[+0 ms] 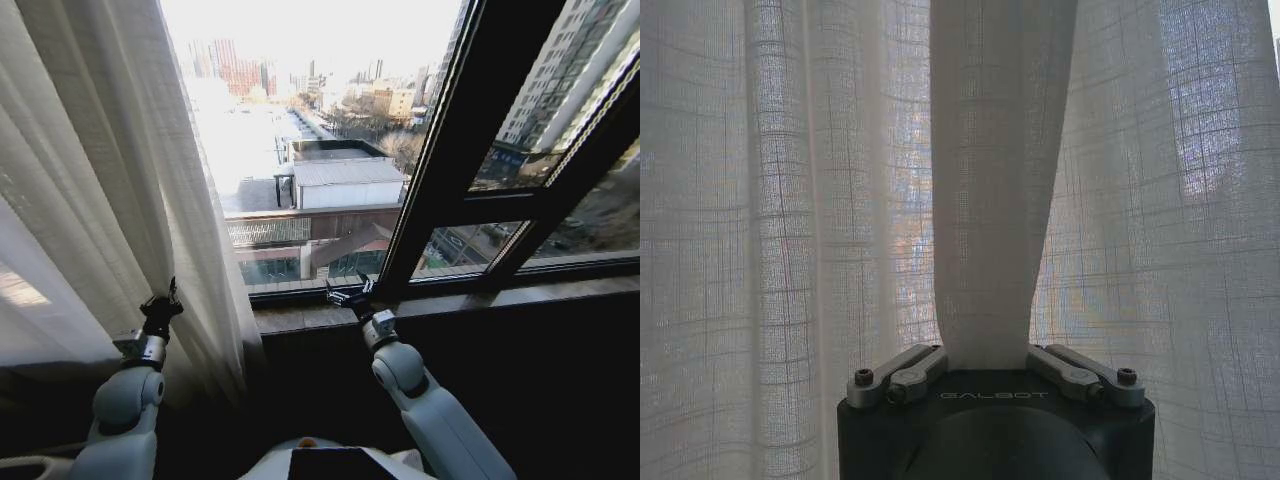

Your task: Open the curtains by pulling them apart, changing their state from closed to fully open.

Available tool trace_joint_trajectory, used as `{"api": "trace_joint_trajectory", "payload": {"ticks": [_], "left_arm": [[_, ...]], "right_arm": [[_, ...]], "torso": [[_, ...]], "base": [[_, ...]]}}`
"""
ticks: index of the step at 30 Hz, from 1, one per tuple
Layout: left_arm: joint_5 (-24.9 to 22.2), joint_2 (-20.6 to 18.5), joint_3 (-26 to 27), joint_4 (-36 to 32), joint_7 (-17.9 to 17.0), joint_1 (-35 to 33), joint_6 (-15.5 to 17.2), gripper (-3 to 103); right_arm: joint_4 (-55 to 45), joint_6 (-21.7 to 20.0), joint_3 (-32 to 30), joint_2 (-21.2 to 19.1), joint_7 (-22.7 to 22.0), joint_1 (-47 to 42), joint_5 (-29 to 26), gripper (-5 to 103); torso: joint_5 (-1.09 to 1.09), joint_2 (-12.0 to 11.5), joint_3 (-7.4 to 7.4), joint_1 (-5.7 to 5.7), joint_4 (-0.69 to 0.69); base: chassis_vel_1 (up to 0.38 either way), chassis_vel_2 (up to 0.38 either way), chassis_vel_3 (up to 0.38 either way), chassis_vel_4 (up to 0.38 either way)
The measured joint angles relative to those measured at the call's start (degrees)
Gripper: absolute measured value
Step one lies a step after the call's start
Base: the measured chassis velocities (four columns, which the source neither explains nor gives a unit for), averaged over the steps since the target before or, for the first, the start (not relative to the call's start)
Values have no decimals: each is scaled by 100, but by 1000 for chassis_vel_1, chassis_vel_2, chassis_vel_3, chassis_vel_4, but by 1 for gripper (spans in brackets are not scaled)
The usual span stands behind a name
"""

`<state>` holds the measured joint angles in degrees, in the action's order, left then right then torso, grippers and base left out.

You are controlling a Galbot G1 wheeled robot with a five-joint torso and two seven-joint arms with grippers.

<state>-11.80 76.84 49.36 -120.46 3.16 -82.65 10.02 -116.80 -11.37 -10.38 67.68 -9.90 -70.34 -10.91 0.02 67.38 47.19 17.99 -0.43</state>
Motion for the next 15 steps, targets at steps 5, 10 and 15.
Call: {"api": "trace_joint_trajectory", "payload": {"ticks": [5,10,15], "left_arm": [[2,1,-2,-20,0,-5,1,0],[7,6,-2,-27,1,-12,1,0],[11,15,-4,-34,3,-21,1,0]], "right_arm": [[-20,0,4,11,0,-26,19,100],[-28,0,10,15,0,-38,26,100],[-49,0,10,9,0,-61,35,100]], "torso": [[0,0,0,0,-1],[0,0,0,0,-1],[0,0,0,0,-1]], "base": [[0,0,0,0],[0,0,0,0],[10,26,-21,-33]]}}
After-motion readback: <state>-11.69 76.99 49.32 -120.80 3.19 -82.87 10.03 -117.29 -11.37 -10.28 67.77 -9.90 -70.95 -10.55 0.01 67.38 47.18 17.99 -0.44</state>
